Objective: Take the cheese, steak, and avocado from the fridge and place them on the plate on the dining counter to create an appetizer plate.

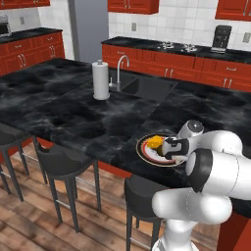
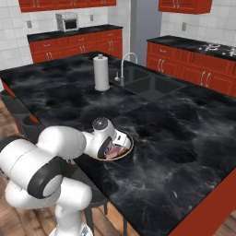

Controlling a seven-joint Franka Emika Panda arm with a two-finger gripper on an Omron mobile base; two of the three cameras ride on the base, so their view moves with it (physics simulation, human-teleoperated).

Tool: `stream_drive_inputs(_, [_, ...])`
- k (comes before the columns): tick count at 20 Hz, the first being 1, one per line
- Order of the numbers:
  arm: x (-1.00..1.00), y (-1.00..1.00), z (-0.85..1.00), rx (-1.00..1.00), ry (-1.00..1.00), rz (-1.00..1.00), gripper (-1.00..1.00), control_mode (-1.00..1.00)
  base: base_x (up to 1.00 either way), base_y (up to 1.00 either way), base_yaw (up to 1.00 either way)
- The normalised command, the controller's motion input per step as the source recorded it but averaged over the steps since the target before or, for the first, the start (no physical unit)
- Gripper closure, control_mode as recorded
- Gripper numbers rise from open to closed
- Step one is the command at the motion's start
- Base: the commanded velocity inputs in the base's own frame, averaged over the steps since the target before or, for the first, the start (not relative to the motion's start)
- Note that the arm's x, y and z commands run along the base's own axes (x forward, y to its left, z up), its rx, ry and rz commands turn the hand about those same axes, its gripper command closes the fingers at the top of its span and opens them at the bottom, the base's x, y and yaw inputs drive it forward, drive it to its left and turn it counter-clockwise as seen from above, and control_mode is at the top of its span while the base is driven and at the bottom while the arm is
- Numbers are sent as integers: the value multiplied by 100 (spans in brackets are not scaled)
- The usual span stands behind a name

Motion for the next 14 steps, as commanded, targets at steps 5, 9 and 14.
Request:
stream_drive_inputs(5, [-8, 0, 45, 0, -9, 0, -100, -100, 0, 0, 0])
stream_drive_inputs(9, [-62, 0, 98, 0, -9, 0, -100, -100, 0, 0, 0])
stream_drive_inputs(14, [-97, 2, 100, 0, 0, 0, -100, -100, 0, 0, 0])
